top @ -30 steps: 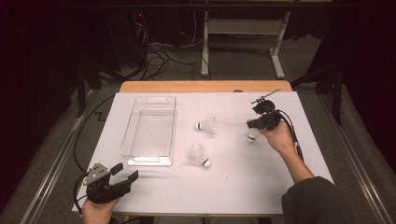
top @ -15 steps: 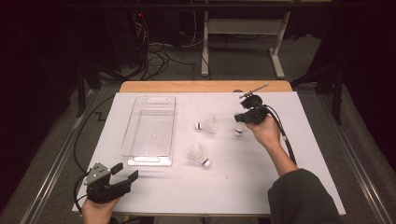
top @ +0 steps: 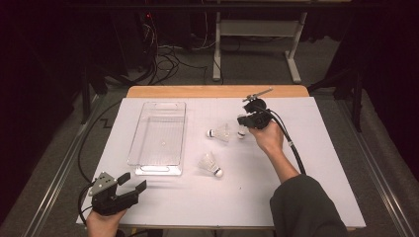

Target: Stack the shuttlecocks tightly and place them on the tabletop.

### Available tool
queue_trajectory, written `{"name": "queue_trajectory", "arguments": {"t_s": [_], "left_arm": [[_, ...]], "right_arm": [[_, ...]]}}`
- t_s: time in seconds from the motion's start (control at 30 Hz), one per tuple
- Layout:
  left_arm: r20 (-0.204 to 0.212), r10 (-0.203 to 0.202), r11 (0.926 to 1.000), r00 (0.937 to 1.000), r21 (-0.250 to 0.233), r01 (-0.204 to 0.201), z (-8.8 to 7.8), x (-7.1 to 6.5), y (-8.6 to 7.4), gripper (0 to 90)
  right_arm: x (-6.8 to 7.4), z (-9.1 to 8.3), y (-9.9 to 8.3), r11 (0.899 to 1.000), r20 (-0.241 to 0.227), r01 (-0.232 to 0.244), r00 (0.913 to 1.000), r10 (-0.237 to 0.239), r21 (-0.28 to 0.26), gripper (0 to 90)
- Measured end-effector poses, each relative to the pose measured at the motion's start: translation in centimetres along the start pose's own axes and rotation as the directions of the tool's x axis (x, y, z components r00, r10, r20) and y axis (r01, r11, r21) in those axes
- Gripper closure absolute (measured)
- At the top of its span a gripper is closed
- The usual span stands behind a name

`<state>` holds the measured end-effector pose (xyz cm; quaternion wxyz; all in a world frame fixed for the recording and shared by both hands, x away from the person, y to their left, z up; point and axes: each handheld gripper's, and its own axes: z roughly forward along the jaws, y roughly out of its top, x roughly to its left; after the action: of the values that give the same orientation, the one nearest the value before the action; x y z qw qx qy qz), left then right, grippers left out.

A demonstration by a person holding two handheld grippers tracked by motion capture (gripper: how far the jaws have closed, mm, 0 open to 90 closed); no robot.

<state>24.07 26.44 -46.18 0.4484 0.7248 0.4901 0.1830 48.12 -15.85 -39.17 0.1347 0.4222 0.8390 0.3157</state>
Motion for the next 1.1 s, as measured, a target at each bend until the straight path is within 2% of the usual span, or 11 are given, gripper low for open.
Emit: {"name": "queue_trajectory", "arguments": {"t_s": [0.27, 0.4, 0.7, 1.1], "left_arm": [[0.001, 0.001, 1.0000, 1.0000, 0.001, -0.001, 0.1, 0.0, 0.0, 31.2], [0.000, -0.004, 1.0000, 1.0000, 0.000, 0.004, 0.1, 0.1, 0.0, 31.1], [-0.006, 0.005, 1.0000, 1.0000, 0.007, -0.005, 0.2, -0.1, 0.0, 30.8], [-0.004, 0.005, 0.9999, 1.0000, 0.011, -0.005, 0.2, -0.1, 0.0, 30.8]], "right_arm": [[0.3, 0.8, -0.3, 1.000, -0.004, 0.006, 1.0000, -0.006, 0.012, 87.6], [0.1, 0.5, -0.7, 1.000, 0.000, 0.008, 1.0000, -0.008, 0.018, 85.4], [-1.2, -0.8, -1.9, 0.999, -0.003, -0.026, 0.9996, 0.026, 0.044, 78.7], [-2.2, -1.6, -3.3, 0.995, -0.007, -0.059, 0.9982, 0.060, 0.081, 76.2]]}}
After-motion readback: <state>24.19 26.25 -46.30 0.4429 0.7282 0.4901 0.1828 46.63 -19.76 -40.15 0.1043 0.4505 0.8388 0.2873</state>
